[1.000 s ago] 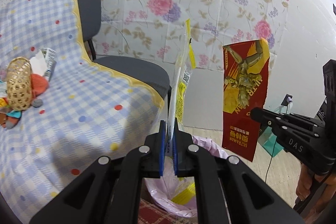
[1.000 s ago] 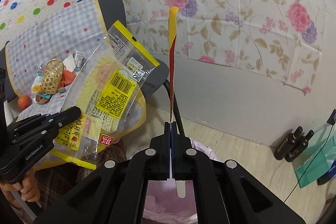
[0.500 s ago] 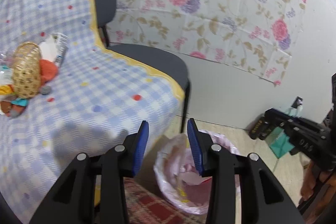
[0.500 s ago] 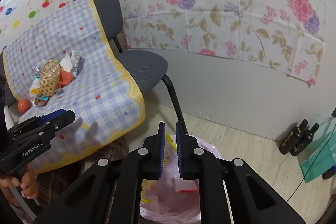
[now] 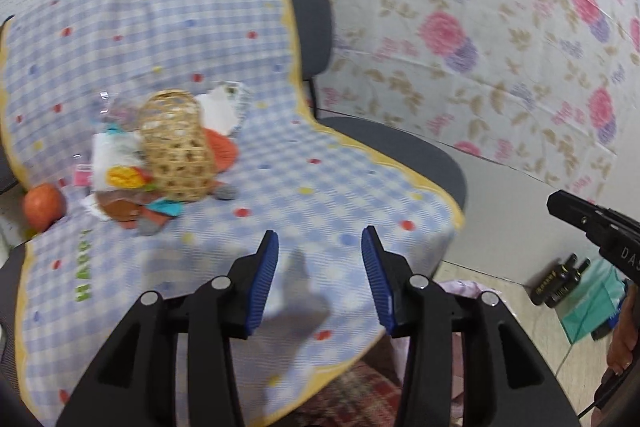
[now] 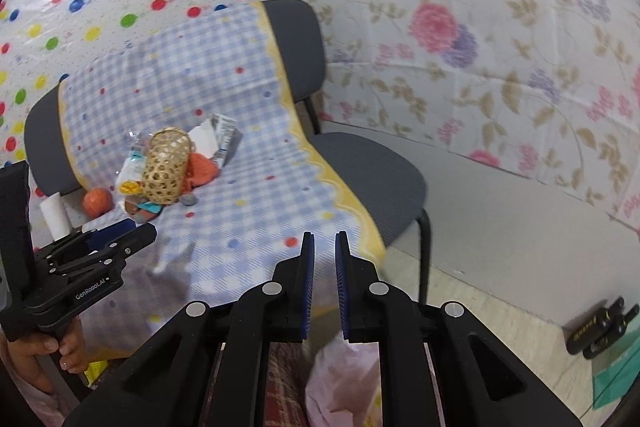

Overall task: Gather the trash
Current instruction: 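Move both open grippers back over the items on the chair, then grasp the clear plastic bag with the left gripper, then grasp the small clear wrapper with the right gripper while the left holds its bag, then carry both wrappers over the pink trash bin and open both grippers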

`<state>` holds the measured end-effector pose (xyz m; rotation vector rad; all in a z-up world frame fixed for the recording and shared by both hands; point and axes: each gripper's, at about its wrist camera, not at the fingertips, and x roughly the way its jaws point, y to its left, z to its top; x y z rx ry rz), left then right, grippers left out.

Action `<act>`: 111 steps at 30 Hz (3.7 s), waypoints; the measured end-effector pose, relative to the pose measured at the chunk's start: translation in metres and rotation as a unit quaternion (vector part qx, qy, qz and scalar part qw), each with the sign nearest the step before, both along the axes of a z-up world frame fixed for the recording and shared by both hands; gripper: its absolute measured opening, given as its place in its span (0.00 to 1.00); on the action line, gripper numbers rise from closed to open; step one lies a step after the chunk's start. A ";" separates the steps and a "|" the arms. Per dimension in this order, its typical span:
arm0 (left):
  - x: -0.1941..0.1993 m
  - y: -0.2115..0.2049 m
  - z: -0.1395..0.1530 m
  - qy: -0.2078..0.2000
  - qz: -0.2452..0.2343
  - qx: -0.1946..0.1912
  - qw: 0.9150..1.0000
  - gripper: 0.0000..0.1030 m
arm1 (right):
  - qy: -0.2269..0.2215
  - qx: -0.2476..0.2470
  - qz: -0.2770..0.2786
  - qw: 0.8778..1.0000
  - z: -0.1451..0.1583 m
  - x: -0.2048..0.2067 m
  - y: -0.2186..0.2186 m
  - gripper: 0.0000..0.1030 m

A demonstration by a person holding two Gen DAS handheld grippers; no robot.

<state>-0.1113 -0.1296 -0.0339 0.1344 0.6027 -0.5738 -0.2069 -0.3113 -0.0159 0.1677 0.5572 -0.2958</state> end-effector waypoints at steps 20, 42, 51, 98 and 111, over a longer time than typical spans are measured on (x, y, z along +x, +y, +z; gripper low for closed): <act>0.082 0.130 0.009 0.040 0.182 -0.037 0.982 0.46 | 0.008 -0.029 0.113 0.993 0.006 0.127 0.070 0.41; 0.167 0.114 -0.019 0.127 0.163 -0.104 0.973 0.24 | 0.027 -0.022 0.156 0.987 -0.008 0.207 0.086 0.40; 0.128 0.124 0.018 0.035 0.148 -0.085 0.985 0.08 | 0.021 -0.020 0.173 0.984 -0.003 0.212 0.100 0.42; 0.148 0.279 0.037 -0.022 0.285 -0.085 0.954 0.08 | 0.051 0.000 0.357 0.933 -0.015 0.400 0.283 0.15; 0.098 0.260 0.080 -0.074 0.283 -0.079 0.953 0.08 | -0.080 -0.005 0.358 0.930 0.078 0.309 0.252 0.03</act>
